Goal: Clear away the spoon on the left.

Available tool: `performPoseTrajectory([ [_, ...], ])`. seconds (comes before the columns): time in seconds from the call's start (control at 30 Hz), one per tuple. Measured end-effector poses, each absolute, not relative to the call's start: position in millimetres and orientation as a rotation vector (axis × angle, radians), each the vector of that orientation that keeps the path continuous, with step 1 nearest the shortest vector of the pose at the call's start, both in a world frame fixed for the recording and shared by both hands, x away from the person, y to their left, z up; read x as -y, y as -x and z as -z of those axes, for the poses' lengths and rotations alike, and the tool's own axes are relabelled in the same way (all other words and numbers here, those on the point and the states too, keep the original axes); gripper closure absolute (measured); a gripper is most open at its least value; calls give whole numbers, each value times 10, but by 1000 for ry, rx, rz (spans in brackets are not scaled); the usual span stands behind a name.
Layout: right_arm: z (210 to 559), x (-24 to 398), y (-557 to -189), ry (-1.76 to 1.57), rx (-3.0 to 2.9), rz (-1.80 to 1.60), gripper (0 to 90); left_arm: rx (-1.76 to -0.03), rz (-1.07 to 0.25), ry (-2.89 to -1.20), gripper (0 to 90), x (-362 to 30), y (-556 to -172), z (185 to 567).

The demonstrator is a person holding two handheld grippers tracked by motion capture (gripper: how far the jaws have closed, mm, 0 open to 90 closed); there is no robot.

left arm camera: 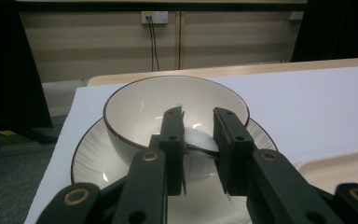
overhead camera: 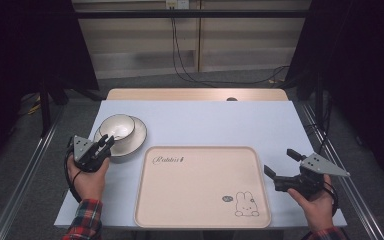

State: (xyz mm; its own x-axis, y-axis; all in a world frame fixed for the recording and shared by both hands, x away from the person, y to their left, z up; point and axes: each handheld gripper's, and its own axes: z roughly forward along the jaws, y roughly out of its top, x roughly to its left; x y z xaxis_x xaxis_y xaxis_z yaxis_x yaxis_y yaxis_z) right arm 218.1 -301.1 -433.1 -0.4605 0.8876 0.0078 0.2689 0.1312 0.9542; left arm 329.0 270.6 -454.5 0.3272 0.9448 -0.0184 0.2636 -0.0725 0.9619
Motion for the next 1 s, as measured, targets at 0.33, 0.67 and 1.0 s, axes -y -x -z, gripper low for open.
performPoseTrajectory([
  [0.33,4332,3013,-2178,-1113,-1823,-1341,24,-1155,-793,-1558,750,-2730,-3292,4489],
  [0.67,4326,3037,-2179,-1124,-1814,-1347,24,-1217,-745,-1530,758,-2729,-3397,4417],
  [1.0,4323,3051,-2178,-1130,-1806,-1358,24,-1220,-764,-1520,770,-2671,-3556,4265],
])
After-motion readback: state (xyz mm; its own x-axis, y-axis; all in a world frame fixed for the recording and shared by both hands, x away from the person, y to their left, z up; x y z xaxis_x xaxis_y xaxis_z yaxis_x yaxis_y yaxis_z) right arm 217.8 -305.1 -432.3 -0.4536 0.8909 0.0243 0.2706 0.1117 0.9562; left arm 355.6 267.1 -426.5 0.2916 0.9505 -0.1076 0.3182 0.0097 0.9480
